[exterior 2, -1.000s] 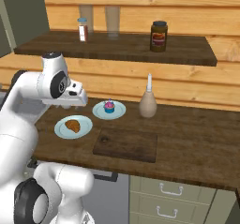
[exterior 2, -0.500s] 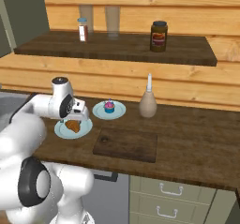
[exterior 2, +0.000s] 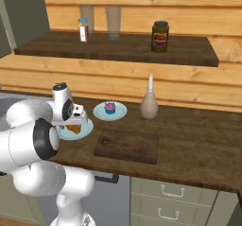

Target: From the different types of pastries on the counter, select a croissant and place it on the cutting board. Then retrieve a jar of jam from the cabinet and place it alongside the croissant on the cutting board.

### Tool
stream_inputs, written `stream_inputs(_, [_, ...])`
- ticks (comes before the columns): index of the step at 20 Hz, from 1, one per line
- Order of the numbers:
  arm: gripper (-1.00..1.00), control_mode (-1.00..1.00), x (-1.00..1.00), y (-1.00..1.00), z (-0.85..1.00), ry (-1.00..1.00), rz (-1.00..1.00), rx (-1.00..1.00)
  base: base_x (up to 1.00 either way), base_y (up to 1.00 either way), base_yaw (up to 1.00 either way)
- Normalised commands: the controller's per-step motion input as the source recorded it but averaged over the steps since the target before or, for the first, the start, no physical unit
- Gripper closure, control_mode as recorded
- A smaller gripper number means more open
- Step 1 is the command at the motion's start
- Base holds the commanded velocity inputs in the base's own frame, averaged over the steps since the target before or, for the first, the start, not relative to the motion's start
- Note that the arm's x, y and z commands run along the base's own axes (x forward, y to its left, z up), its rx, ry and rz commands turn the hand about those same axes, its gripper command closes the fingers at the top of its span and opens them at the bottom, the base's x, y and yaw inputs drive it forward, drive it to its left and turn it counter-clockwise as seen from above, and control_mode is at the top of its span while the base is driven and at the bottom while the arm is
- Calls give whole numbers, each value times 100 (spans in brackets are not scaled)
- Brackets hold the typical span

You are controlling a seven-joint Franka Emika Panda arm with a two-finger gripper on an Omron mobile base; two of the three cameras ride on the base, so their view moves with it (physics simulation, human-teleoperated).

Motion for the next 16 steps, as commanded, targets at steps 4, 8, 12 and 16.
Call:
stream_inputs(4, [-100, -100, 71, 0, -38, 0, 10, 0, 0, 0, 0])
stream_inputs(8, [-100, -100, 63, 6, -49, 1, 8, 0, 0, 0, 0])
stream_inputs(12, [-100, -100, 44, 21, -47, 4, 4, 0, 0, 0, 0])
stream_inputs(16, [-100, -100, 20, 14, -34, 8, 4, 0, 0, 0, 0])
